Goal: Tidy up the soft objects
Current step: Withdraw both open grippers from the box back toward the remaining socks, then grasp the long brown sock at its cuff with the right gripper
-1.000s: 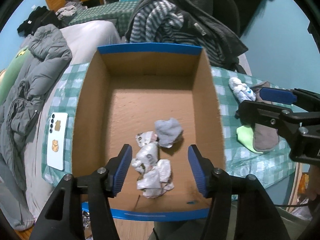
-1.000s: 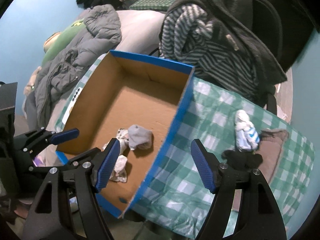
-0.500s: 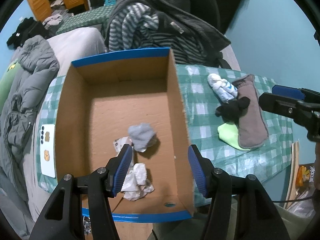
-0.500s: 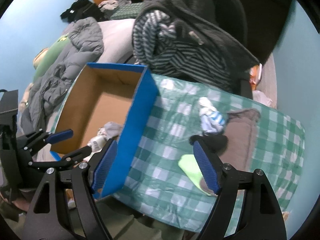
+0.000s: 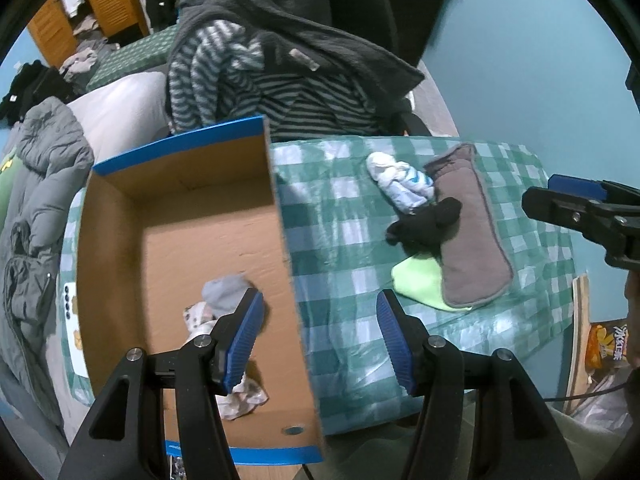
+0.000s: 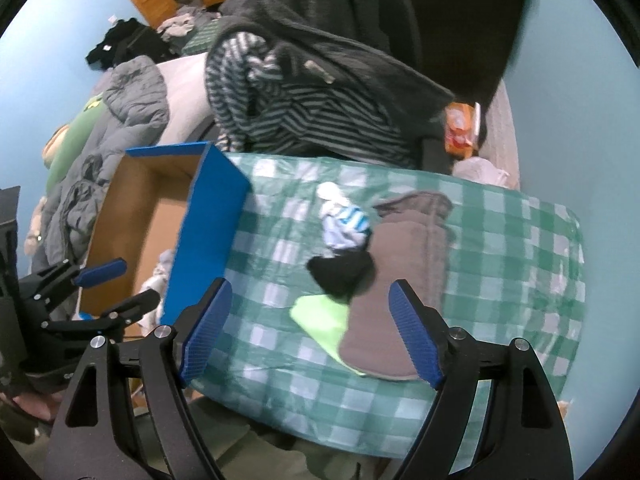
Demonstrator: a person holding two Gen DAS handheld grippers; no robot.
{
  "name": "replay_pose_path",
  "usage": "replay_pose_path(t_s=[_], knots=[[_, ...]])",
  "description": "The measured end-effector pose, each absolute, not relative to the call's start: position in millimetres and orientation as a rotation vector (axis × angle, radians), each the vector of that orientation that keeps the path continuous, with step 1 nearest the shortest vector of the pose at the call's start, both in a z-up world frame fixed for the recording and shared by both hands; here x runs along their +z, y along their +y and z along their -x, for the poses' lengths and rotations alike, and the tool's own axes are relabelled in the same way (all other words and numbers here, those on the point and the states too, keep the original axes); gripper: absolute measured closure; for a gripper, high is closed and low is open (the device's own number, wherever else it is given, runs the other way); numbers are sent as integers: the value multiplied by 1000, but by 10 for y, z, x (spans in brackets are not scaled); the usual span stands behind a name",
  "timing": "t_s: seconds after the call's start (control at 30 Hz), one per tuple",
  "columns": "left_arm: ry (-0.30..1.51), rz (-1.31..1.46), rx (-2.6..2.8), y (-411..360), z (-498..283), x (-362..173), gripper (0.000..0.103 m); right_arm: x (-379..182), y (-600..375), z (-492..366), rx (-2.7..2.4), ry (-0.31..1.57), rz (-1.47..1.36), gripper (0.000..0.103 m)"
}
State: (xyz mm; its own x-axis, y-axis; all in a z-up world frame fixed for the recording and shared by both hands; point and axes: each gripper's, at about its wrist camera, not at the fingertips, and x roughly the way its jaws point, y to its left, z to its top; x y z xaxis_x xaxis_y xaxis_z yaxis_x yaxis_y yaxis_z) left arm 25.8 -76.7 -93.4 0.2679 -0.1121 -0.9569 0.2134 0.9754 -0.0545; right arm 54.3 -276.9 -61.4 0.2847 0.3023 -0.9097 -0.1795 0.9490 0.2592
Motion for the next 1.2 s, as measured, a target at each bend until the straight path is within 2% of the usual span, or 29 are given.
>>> replay_pose_path(t_s=[0.53,1.2], knots=[[1313,-134,-256,-1190,-380,-1101,43,-1046,-3419,-608,218,1305,-133,22],[1396,-180,-284,-1609,-601,-1612,43,-1772,-3482,-771,262,1410,-170,22]])
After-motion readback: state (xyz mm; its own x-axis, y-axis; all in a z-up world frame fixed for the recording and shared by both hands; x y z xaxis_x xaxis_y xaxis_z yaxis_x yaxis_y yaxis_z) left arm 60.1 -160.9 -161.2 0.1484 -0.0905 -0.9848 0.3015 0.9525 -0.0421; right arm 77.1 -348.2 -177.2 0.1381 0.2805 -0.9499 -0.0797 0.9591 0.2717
